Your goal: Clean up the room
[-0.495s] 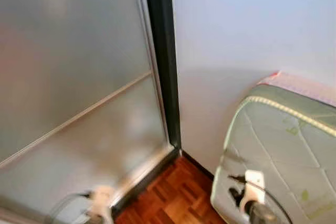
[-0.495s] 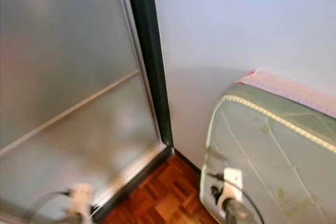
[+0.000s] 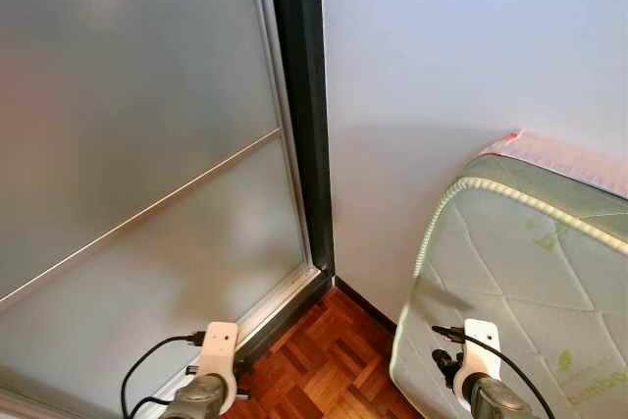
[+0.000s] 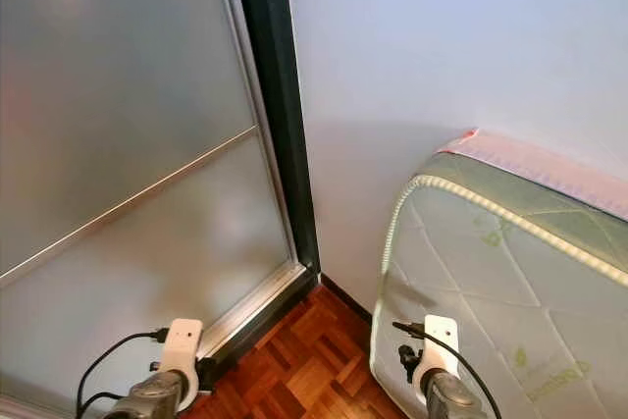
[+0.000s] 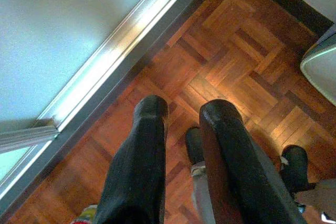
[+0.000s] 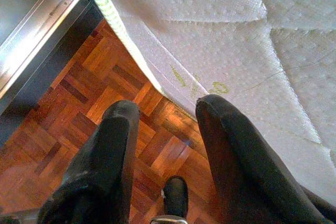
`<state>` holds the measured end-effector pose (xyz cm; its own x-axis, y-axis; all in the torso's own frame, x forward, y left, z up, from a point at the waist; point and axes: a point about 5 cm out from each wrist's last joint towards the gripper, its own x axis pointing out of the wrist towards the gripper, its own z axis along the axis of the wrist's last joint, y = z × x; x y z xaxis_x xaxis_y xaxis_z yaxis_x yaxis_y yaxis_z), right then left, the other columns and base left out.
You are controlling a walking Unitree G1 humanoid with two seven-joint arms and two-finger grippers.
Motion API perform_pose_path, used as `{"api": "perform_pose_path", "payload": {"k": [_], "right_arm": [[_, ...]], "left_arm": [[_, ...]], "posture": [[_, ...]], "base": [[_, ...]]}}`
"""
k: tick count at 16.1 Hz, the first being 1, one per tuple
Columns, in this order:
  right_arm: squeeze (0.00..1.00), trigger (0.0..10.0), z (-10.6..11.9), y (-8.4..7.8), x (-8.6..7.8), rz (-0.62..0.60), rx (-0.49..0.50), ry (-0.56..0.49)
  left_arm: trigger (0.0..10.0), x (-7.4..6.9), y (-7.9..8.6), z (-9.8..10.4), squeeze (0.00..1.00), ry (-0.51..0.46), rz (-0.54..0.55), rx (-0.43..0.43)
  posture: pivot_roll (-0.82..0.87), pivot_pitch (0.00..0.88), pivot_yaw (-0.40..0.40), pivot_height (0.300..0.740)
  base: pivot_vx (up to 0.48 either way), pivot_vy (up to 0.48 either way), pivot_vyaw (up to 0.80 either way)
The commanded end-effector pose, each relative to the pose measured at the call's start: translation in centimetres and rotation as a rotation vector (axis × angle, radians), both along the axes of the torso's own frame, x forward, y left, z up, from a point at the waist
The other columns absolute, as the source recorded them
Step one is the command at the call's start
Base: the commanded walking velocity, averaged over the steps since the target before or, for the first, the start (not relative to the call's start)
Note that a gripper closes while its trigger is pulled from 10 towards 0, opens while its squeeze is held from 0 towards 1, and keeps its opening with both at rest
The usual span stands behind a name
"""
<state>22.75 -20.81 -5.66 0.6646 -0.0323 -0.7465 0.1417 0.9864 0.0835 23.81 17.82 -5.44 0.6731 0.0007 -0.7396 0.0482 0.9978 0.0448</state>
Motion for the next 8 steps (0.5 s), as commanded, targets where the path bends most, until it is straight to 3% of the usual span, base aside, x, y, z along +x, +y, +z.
{"api": "perform_pose_path", "payload": {"k": [1,8], "right_arm": [[0.0,10.0,0.07,0.23,0.16,0.011,0.003,-0.005],[0.0,10.0,-0.03,0.26,0.0,0.039,-0.005,0.003]], "left_arm": [[10.0,-0.98,1.42,-0.47,0.0,0.035,-0.001,0.033],[10.0,-1.32,1.76,-0.61,0.0,0.041,-0.005,0.034]], "posture": [[-0.07,0.0,0.083,0.74],[-0.07,0.0,0.082,0.74]], "base": [[0.0,0.0,0.0],[0.0,0.0,0.0]]}}
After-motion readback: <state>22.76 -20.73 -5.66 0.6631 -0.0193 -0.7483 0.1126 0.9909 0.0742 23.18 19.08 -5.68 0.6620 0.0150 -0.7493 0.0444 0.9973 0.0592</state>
